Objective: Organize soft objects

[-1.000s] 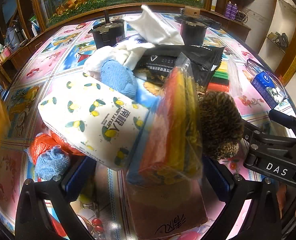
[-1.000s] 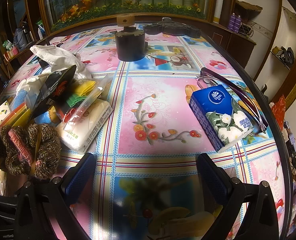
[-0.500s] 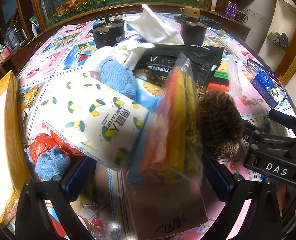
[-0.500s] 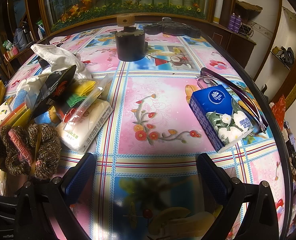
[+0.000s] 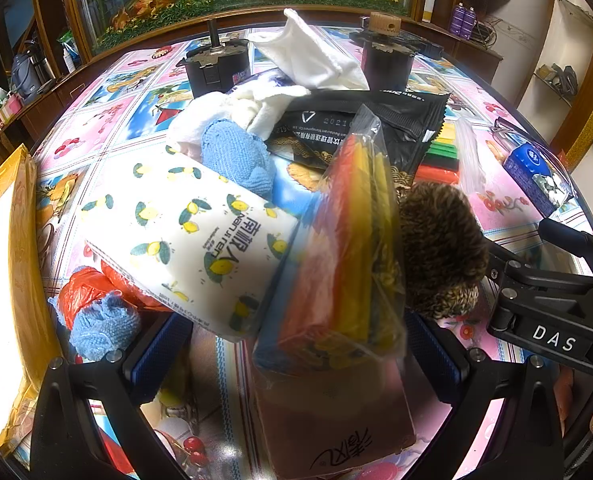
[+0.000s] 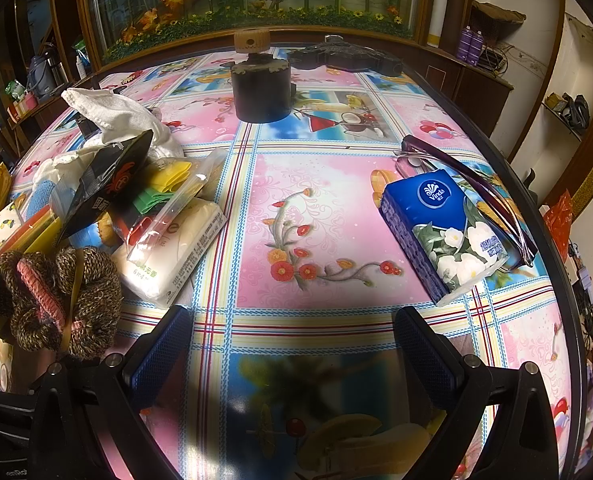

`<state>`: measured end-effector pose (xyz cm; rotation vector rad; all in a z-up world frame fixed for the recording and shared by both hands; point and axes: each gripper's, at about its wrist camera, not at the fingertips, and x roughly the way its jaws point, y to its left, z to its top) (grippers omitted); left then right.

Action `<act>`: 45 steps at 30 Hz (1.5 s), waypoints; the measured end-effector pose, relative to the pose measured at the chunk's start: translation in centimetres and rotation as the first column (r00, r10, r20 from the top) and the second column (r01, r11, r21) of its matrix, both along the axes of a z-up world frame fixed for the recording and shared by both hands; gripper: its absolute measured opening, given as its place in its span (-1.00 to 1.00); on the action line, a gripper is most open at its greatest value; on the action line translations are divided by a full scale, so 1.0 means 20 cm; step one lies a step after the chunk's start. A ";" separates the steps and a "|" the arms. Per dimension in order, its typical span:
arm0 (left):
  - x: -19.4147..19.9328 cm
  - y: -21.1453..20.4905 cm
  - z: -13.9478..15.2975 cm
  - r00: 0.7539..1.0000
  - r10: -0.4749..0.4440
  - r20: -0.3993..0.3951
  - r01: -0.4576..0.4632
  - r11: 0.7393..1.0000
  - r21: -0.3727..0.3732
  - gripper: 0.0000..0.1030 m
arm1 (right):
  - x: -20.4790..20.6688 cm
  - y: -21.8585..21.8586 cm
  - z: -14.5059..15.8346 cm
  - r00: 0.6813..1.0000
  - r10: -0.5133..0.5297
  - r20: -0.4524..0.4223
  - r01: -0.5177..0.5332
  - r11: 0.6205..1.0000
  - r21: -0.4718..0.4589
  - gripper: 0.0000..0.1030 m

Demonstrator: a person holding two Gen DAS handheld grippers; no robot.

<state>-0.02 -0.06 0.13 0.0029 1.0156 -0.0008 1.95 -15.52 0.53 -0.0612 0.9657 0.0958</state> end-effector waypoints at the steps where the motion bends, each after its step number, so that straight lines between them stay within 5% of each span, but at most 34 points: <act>1: 0.00 0.00 0.00 1.000 0.000 0.000 0.000 1.000 0.000 1.00 | 0.00 0.00 0.00 1.000 0.000 0.000 0.000 1.000 0.000 0.99; 15: -0.01 0.01 0.01 0.997 -0.053 -0.049 0.053 0.999 -0.009 1.00 | 0.00 0.00 0.00 1.000 0.003 0.000 -0.003 1.000 0.004 0.98; 21: -0.16 0.14 0.06 0.987 -0.159 -0.015 0.154 0.971 -0.185 1.00 | -0.01 -0.01 0.01 1.000 0.020 0.000 -0.019 1.000 0.022 0.98; 26: -0.34 0.25 0.11 0.982 -0.175 0.066 0.185 0.959 -0.216 1.00 | -0.03 -0.02 0.03 0.998 0.057 -0.004 -0.057 0.996 0.073 0.99; 31: -0.44 0.36 0.12 0.981 -0.149 0.124 0.179 0.944 -0.276 1.00 | -0.14 -0.06 0.13 0.992 0.097 0.081 -0.109 0.983 0.151 0.97; 38: -0.49 0.38 0.16 0.973 -0.149 0.179 0.198 0.932 -0.302 1.00 | -0.26 0.10 0.21 0.950 0.302 0.076 -0.311 0.903 0.296 0.68; 43: -0.52 0.37 0.20 0.972 -0.125 0.201 0.175 0.951 -0.255 1.00 | -0.22 0.25 0.12 0.937 0.350 0.005 -0.338 0.902 0.270 0.45; 45: -0.52 0.36 0.20 0.971 -0.135 0.199 0.183 0.951 -0.249 1.00 | -0.19 0.27 0.07 0.936 0.352 -0.022 -0.332 0.900 0.284 0.15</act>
